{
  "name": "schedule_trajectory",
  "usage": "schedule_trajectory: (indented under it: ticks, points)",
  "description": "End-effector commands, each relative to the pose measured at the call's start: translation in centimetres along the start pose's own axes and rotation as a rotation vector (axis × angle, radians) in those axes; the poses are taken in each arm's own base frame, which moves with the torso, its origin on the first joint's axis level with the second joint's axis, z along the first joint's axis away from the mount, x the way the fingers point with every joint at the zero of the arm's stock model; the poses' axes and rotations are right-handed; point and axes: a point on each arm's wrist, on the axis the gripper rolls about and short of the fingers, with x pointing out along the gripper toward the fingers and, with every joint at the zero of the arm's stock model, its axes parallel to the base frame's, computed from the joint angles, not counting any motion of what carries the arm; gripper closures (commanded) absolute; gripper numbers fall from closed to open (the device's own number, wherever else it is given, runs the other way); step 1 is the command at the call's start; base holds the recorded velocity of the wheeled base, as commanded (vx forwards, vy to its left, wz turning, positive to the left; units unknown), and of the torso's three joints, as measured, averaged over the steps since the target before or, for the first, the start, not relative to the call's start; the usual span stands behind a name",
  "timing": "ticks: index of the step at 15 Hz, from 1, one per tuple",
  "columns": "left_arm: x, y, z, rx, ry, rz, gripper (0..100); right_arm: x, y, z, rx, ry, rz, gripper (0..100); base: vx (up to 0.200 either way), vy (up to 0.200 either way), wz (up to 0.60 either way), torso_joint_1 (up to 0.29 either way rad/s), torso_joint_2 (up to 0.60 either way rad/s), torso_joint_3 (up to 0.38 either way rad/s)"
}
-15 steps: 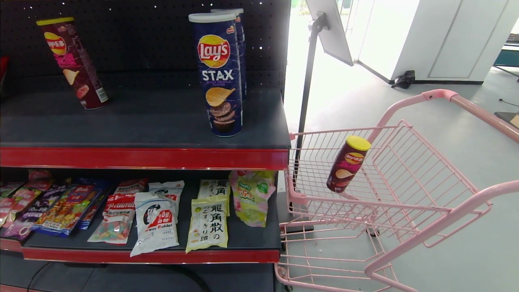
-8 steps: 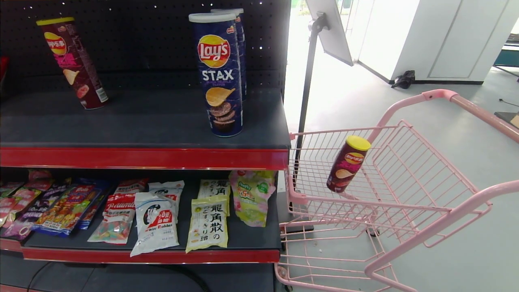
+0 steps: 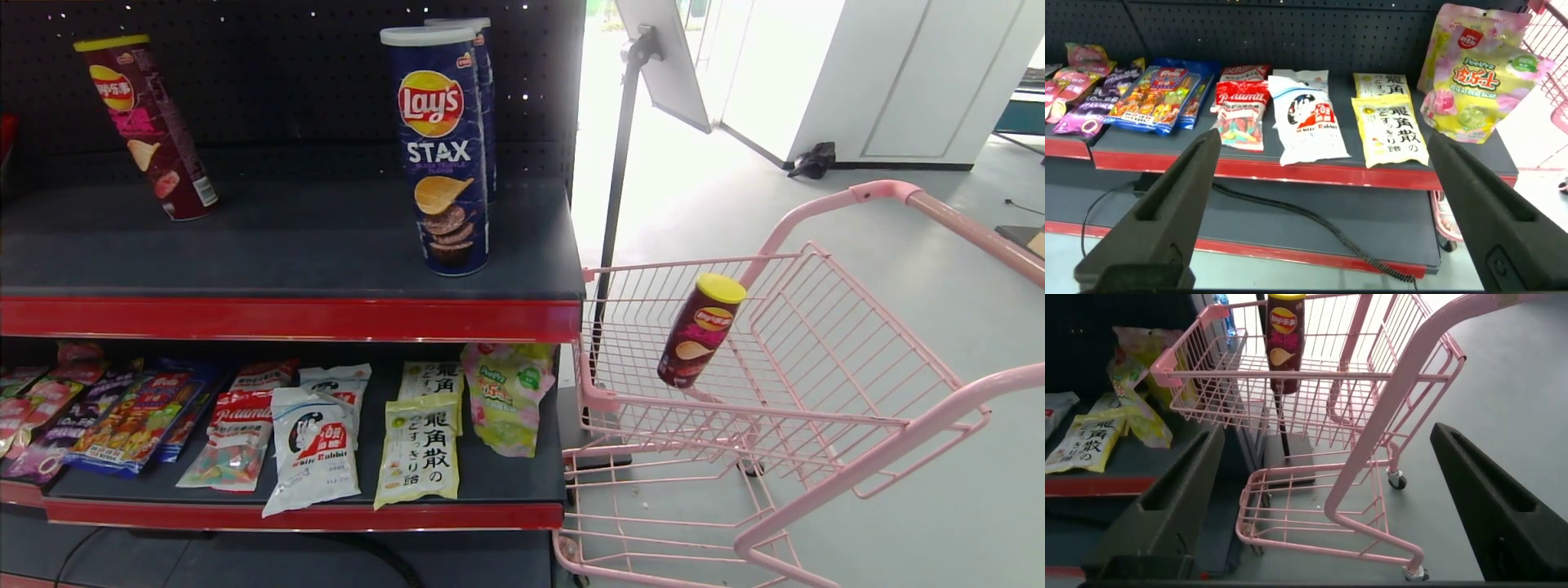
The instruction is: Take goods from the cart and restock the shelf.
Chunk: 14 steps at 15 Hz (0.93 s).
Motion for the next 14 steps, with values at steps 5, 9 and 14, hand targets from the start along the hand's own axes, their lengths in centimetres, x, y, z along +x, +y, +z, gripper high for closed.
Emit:
schedule_trajectory:
  ticks: [5,9,14]
  points:
    - [0.01,0.0,-0.03,0.0,0.002,0.001,0,0.01,0.0,0.0,0.0,0.001,0.0,0,0.12,0.0,0.0,-0.002,0.0,0.002]
    - [0.01,0.0,-0.03,0.0,0.002,0.003,0,0.01,0.0,0.0,0.0,0.001,0.0,0,0.0,0.0,0.0,0.0,0.0,0.0]
    - [0.01,0.0,-0.03,-0.001,0.002,0.001,0,0.01,0.0,-0.01,-0.001,0.003,0.005,0,0.0,0.0,0.0,0.0,0.0,0.0]
